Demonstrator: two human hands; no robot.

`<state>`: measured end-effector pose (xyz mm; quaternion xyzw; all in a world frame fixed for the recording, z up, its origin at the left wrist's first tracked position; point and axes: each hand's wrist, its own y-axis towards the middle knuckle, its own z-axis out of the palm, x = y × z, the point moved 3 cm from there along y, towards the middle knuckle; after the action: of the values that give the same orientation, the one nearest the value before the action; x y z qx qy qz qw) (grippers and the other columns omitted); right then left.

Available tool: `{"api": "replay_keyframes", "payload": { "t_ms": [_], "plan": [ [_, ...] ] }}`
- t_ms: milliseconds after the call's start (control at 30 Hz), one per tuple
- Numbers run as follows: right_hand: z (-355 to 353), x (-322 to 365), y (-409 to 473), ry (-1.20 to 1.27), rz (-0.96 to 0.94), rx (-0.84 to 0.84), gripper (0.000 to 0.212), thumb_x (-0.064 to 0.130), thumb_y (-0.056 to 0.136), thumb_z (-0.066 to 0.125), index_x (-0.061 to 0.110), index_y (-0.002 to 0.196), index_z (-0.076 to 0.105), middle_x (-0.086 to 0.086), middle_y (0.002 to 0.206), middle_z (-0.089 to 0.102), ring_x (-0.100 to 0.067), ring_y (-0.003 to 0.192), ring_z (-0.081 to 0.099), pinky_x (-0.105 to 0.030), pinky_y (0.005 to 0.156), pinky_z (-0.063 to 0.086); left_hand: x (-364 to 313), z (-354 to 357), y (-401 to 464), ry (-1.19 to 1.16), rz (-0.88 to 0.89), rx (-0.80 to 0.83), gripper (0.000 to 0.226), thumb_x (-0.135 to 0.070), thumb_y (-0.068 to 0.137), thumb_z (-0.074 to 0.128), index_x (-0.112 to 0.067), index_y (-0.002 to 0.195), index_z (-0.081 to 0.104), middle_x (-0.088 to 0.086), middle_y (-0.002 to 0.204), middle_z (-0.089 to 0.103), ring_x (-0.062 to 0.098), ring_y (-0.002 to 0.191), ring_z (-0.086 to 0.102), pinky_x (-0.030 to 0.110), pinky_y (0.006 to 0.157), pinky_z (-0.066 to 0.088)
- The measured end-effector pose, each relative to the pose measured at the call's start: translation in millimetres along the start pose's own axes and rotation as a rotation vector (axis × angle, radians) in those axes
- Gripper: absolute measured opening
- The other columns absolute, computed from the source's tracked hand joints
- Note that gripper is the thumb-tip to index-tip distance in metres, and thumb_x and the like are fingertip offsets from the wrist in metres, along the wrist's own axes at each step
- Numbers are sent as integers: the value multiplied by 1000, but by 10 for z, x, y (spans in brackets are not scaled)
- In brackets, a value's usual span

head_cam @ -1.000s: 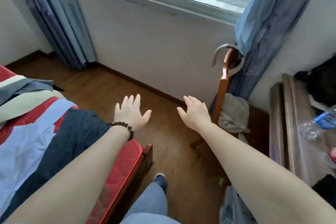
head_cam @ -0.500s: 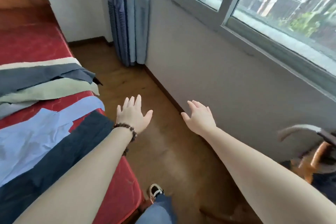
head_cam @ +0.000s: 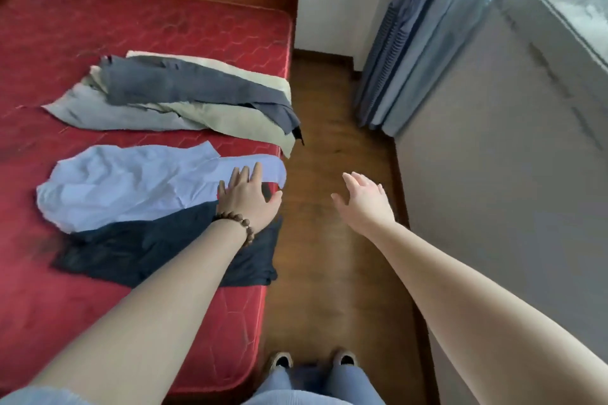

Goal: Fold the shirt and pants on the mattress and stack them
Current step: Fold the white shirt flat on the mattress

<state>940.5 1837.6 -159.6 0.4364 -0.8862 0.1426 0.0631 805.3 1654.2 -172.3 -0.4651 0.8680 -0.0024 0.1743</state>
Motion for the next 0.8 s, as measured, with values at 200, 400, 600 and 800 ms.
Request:
{"api": "replay_keyframes", "payload": {
  "t_ms": [200, 400, 600, 800],
  "plan": [
    [87, 602, 673, -47, -301, 44, 57, 46, 96, 45, 22, 146, 33, -2, 152, 36, -25, 142, 29, -47, 117, 16, 565, -65, -114, -9, -283, -48, 75, -56, 93, 35, -17, 152, 11, 8, 158, 21, 25, 146, 12, 51, 117, 14],
    [185, 1043, 1367, -132, -582, 157, 61, 48, 97, 39, 19, 150, 27, -3, 155, 30, -25, 141, 29, -44, 118, 18, 730, -49, -108, -45, -588, -106, 75, -59, 91, 34, -18, 151, 14, 7, 155, 26, 25, 144, 19, 50, 113, 23],
    [197, 1270, 1950, -178, -787, 269, 61, 47, 98, 37, 19, 151, 25, -2, 158, 23, -21, 146, 19, -41, 120, 9, 535, -13, 77, -115, -823, -166, 74, -56, 91, 37, -17, 150, 13, 9, 155, 26, 27, 145, 17, 53, 114, 22],
    [251, 1396, 2165, -237, -975, 358, 59, 44, 98, 38, 18, 150, 26, -3, 157, 25, -22, 145, 20, -44, 119, 14, 356, 1, 5, -122, -1038, -216, 77, -57, 92, 38, -16, 152, 10, 9, 158, 19, 26, 147, 12, 51, 115, 20]
  ]
}}
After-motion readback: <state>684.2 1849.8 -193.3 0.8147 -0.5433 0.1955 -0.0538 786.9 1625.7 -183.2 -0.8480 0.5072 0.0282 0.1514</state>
